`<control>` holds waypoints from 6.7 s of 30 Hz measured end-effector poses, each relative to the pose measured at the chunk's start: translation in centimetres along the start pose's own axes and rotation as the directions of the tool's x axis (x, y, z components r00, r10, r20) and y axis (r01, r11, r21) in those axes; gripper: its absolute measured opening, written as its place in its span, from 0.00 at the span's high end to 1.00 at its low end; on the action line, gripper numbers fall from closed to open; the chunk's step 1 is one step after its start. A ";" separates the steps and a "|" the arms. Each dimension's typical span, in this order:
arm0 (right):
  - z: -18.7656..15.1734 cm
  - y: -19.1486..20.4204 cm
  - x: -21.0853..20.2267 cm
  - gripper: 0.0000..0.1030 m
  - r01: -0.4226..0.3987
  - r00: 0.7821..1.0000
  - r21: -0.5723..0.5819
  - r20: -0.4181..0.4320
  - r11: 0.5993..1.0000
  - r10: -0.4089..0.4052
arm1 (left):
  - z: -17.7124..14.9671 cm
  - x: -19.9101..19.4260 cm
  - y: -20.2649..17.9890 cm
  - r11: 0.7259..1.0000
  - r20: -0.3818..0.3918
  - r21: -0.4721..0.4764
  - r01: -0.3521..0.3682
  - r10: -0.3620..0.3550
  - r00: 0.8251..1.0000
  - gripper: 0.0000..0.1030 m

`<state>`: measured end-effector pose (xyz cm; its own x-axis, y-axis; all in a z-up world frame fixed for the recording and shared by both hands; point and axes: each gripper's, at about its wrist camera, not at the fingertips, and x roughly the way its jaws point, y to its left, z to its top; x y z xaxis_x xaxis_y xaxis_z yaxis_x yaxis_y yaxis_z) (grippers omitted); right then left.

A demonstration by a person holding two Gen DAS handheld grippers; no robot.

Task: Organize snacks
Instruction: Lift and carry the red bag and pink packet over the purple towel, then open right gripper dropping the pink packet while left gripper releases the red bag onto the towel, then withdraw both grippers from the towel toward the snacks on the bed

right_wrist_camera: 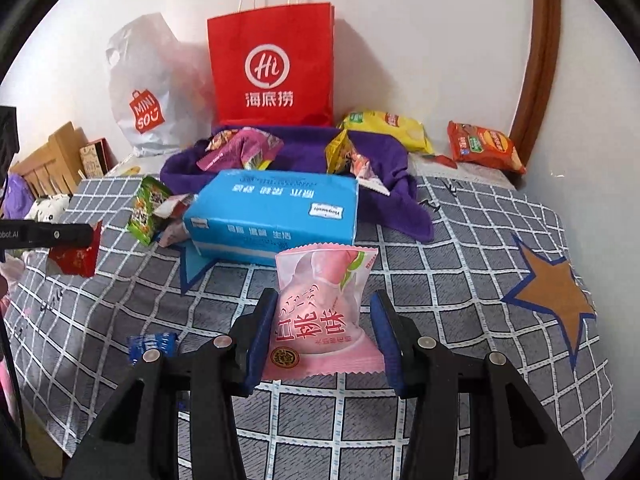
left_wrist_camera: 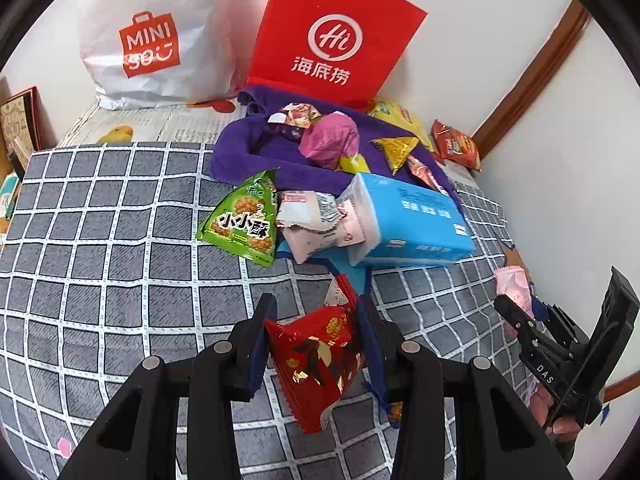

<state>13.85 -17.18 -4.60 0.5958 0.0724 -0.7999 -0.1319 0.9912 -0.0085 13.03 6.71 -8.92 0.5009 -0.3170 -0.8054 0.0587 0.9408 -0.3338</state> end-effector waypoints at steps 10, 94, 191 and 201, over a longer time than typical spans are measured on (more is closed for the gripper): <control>0.8 0.1 -2.7 0.54 -0.013 0.998 0.013 0.062 1.000 0.012 | -0.5 -1.6 -2.4 0.999 0.024 0.035 0.013 -0.014 1.000 0.62; 20.9 -2.3 6.9 0.54 -0.045 0.991 0.030 0.125 0.999 0.041 | 19.4 5.5 -3.8 0.996 0.062 0.081 -0.025 0.020 0.998 0.62; 6.8 2.3 -0.9 0.32 -0.008 1.000 0.072 -0.002 0.997 0.008 | 9.8 -0.9 0.6 0.994 0.061 0.060 -0.092 0.089 0.994 0.40; 0.9 7.4 0.2 0.33 -0.152 0.984 -0.012 -0.093 0.988 0.150 | 5.7 -0.1 2.2 0.995 0.010 0.047 -0.089 0.089 0.996 0.40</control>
<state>13.74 -9.77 -4.24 0.4927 0.2098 -0.8445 -0.2302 0.9673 0.1060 18.04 9.51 -6.79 0.5130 -0.2307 -0.8268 0.0540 0.9700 -0.2372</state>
